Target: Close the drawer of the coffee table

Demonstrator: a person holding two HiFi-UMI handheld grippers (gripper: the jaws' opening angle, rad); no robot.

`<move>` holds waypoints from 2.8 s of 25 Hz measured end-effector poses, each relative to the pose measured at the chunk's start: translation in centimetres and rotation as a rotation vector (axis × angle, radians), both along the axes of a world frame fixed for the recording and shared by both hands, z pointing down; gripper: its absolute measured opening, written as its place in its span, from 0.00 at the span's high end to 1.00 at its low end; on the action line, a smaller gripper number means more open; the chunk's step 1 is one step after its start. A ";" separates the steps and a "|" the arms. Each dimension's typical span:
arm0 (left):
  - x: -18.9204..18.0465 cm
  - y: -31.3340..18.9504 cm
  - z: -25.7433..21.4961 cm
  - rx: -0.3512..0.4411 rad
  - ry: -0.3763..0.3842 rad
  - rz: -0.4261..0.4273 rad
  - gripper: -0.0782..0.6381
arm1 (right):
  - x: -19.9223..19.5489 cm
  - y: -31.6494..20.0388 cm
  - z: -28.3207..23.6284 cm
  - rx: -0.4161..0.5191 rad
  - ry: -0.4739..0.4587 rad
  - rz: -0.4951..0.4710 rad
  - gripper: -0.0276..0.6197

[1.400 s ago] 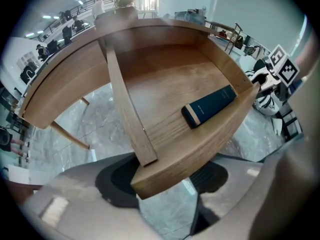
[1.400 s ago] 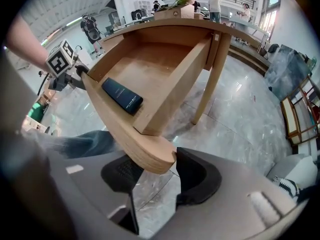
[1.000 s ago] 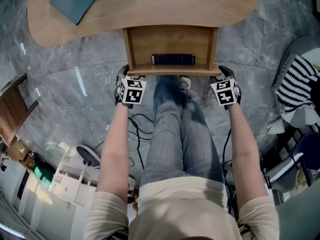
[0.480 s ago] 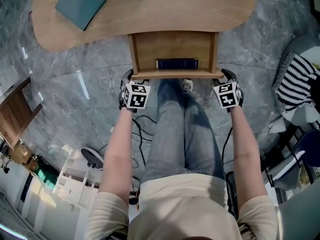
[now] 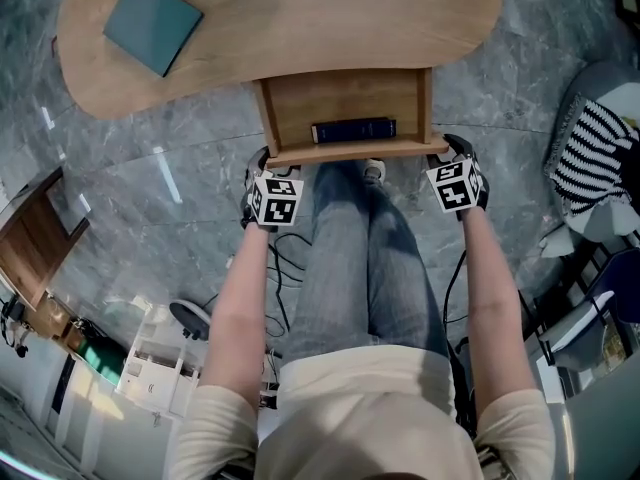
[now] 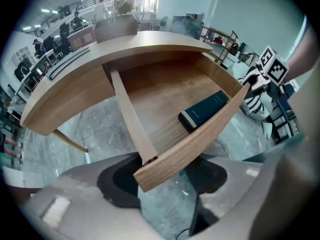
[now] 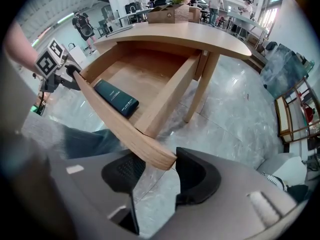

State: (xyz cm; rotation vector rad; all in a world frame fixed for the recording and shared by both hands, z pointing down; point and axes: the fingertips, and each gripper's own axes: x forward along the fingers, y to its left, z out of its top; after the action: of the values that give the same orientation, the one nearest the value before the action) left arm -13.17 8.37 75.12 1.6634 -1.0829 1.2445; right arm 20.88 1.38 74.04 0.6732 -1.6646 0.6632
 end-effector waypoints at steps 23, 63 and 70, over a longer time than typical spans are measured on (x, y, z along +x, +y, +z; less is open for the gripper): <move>-1.4 -3.7 -0.1 0.040 -0.039 0.025 0.52 | -1.1 -2.9 -0.1 0.017 -0.018 0.019 0.67; -2.8 -11.2 -0.5 0.084 -0.028 0.041 0.52 | -2.4 -9.3 -0.4 0.058 -0.025 0.042 0.67; -3.1 -12.7 -0.4 0.087 -0.009 -0.005 0.52 | -2.7 -11.0 -0.6 0.075 -0.024 0.047 0.67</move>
State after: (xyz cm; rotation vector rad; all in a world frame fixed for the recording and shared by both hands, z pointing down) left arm -16.30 -4.30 74.70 1.7207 -1.1607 1.2181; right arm 18.15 -9.58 73.47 0.7624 -1.7071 0.6471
